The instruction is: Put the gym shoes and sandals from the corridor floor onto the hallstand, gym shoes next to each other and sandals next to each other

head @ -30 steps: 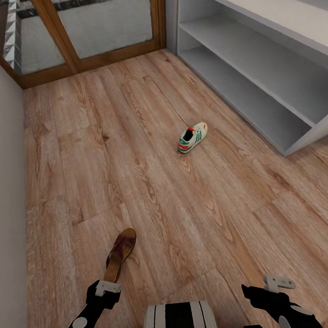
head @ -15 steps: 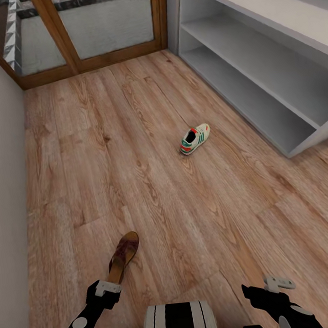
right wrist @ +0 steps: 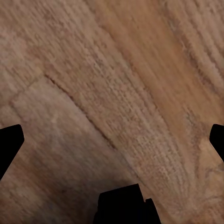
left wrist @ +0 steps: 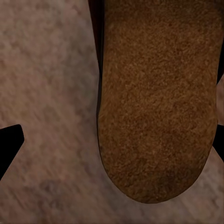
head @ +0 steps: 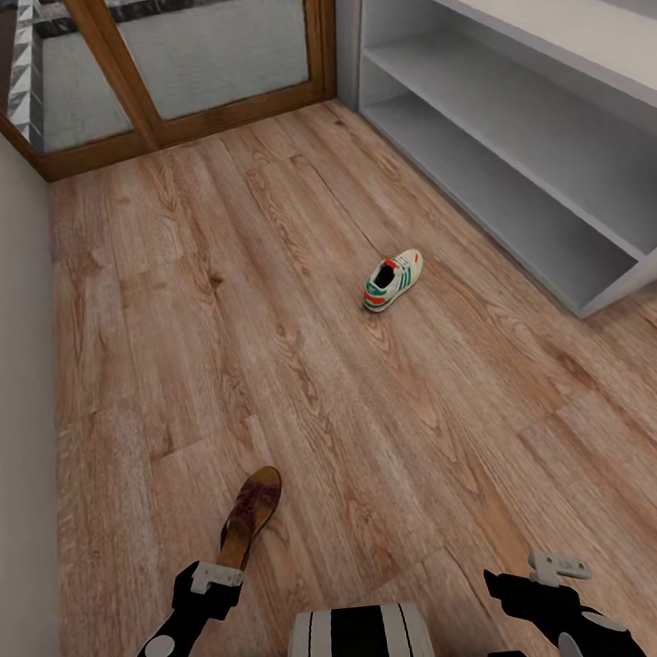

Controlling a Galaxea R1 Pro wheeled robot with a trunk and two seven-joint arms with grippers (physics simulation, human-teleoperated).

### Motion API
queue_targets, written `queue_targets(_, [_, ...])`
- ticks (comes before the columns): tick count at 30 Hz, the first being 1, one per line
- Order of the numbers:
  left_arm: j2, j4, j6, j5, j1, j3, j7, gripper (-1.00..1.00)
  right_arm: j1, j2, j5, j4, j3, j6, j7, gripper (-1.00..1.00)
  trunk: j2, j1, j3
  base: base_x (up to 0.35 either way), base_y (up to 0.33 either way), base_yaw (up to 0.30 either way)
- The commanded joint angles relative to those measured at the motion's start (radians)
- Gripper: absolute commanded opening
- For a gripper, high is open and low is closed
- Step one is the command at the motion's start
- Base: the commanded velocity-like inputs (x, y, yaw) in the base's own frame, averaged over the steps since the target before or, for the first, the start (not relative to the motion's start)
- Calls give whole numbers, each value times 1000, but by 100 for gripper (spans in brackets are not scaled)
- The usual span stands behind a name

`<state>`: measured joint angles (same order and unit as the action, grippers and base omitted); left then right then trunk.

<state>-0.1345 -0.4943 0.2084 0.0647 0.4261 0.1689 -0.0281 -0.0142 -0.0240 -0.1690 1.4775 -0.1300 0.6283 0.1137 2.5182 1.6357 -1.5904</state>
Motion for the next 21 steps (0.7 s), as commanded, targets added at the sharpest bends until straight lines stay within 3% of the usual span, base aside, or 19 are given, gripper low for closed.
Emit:
queue_targets(1, [0,0,3,7,0,1,0,100,-1,-1,-11,1,0,4,7,100,0,0,-1,0,0,0])
queue_targets(11, [0,0,3,7,0,1,0,100,-1,0,-11,1,-1,4,7,100,0,0,-1,0,0,0])
queue_targets(21, [1,0,3,7,0,1,0,100,0,-1,-11,1,-1,4,7,100,2,3,-35,0,0,0])
